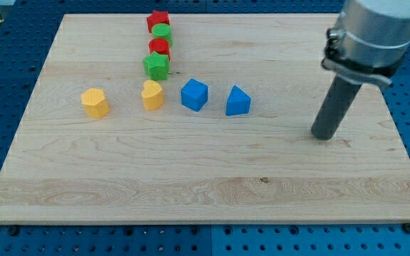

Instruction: Move the triangle to the top right of cube

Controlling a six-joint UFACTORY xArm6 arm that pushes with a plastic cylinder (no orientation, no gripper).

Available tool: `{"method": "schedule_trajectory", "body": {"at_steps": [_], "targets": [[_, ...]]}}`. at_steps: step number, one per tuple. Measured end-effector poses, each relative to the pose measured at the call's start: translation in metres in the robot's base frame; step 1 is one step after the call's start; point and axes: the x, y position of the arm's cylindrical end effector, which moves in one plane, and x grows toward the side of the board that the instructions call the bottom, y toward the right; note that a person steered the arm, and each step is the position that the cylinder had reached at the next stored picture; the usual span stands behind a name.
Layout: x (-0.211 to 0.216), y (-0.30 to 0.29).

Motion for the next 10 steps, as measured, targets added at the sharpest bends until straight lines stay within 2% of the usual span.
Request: {"method": "schedule_trajectory", "body": {"at_steps": [1, 2, 3, 4, 6, 10], "targets": [[-0.026, 0.0], [-0.026, -0.022], [-0.026, -0.088], [-0.034, -0.121], [-0.044, -0.131], [-0.07, -0.218]]}}
